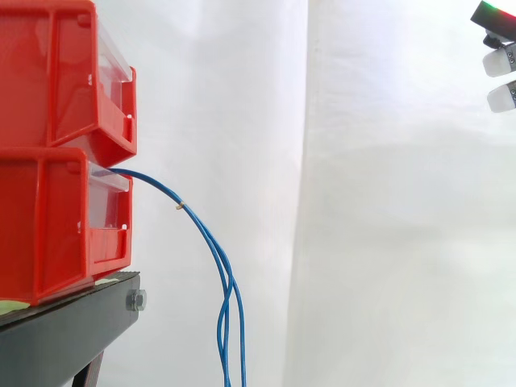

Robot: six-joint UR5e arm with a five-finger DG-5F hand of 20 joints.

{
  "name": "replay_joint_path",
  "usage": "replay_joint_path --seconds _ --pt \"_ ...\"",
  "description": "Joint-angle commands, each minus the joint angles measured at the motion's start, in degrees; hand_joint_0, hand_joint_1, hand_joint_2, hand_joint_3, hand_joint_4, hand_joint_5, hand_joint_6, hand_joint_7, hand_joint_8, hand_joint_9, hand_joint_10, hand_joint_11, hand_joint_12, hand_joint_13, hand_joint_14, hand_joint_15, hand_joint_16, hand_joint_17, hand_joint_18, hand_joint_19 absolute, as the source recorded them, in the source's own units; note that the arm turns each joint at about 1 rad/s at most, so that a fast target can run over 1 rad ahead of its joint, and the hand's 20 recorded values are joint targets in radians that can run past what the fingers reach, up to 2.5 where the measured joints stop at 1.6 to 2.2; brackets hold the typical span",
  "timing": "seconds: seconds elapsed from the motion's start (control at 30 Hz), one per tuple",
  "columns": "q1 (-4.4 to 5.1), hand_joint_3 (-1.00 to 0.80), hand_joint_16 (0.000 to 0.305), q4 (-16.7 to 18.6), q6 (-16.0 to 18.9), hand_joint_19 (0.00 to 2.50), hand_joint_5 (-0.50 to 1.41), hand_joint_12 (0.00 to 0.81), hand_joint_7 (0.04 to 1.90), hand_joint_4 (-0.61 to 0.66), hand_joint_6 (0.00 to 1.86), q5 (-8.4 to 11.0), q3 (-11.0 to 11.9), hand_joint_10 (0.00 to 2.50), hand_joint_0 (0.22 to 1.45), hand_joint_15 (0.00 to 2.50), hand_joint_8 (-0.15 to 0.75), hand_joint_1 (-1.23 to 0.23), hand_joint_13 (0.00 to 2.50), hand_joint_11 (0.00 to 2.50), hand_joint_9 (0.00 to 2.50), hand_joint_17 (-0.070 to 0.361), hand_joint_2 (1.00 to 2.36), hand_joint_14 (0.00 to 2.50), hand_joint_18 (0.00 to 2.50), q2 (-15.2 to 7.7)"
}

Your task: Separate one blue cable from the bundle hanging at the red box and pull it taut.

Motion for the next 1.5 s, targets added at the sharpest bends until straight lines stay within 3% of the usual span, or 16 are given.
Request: replay_joint_path --seconds 0.0,0.77,0.8,0.9,1.0,1.1,1.17,1.2,1.4,1.43,1.47 --pt "0.07 -0.5 0.058 0.0 0.0 0.14 -0.26 0.36 0.66 0.12 0.5 0.0 0.0 0.0 0.52 0.09 0.239 -0.56 0.14 0.0 0.32 0.131 1.0 0.0 0.0 0.0" --pt "0.25 -0.5 0.058 -0.3 -0.1 0.12 -0.25 0.365 0.65 0.14 0.5 0.53 0.0 0.0 0.53 0.08 0.254 -0.59 0.22 0.0 0.39 0.131 1.0 0.0 0.12 -0.1" --pt "0.6 -0.5 0.058 0.4 -0.7 0.11 -0.25 0.365 0.65 0.14 0.5 2.64 0.0 0.0 0.53 0.08 0.254 -0.59 0.23 0.0 0.39 0.131 1.0 0.0 0.12 -1.0" --pt "0.77 -0.5 0.058 1.1 -2.0 0.11 -0.25 0.365 0.65 0.14 0.5 4.66 0.0 0.0 0.53 0.08 0.254 -0.59 0.23 0.0 0.39 0.13 1.0 0.0 0.12 -2.7" --pt "1.13 -0.5 0.058 3.2 -2.5 0.12 -0.25 0.366 0.65 0.14 0.5 5.27 0.0 0.0 0.53 0.09 0.254 -0.59 0.23 0.0 0.39 0.13 1.0 0.0 0.13 -4.7" --pt "1.48 -0.5 0.058 8.0 -2.5 0.12 -0.25 0.367 0.65 0.14 0.5 5.71 0.8 0.0 0.53 0.09 0.255 -0.59 0.24 0.0 0.4 0.13 1.0 0.0 0.13 -7.6" --pt "1.65 -0.5 0.058 9.4 -2.5 0.12 -0.25 0.367 0.65 0.14 0.5 5.98 3.4 0.0 0.53 0.09 0.254 -0.59 0.24 0.0 0.4 0.13 1.0 0.0 0.13 -10.8" --pt "1.65 -0.5 0.058 9.4 -2.5 0.12 -0.25 0.366 0.65 0.14 0.5 5.98 3.4 0.0 0.53 0.09 0.254 -0.59 0.24 0.0 0.4 0.13 1.0 0.0 0.13 -10.8" --pt "1.57 -0.5 0.058 5.6 -1.7 0.12 -0.25 0.365 0.65 0.14 0.5 5.71 11.8 0.0 0.53 0.09 0.254 -0.59 0.24 0.0 0.4 0.13 1.0 0.0 0.14 -19.1" --pt "1.65 -0.5 0.058 4.7 -1.3 0.12 -0.25 0.365 0.65 0.14 0.5 5.63 13.8 0.0 0.53 0.09 0.254 -0.59 0.24 0.0 0.4 0.13 1.0 0.0 0.14 -21.4" --pt "1.65 -0.5 0.057 5.1 -1.3 0.12 -0.25 0.365 0.65 0.14 0.5 5.63 14.3 0.0 0.53 0.09 0.254 -0.59 0.24 0.0 0.4 0.129 1.0 0.01 0.14 -22.7"
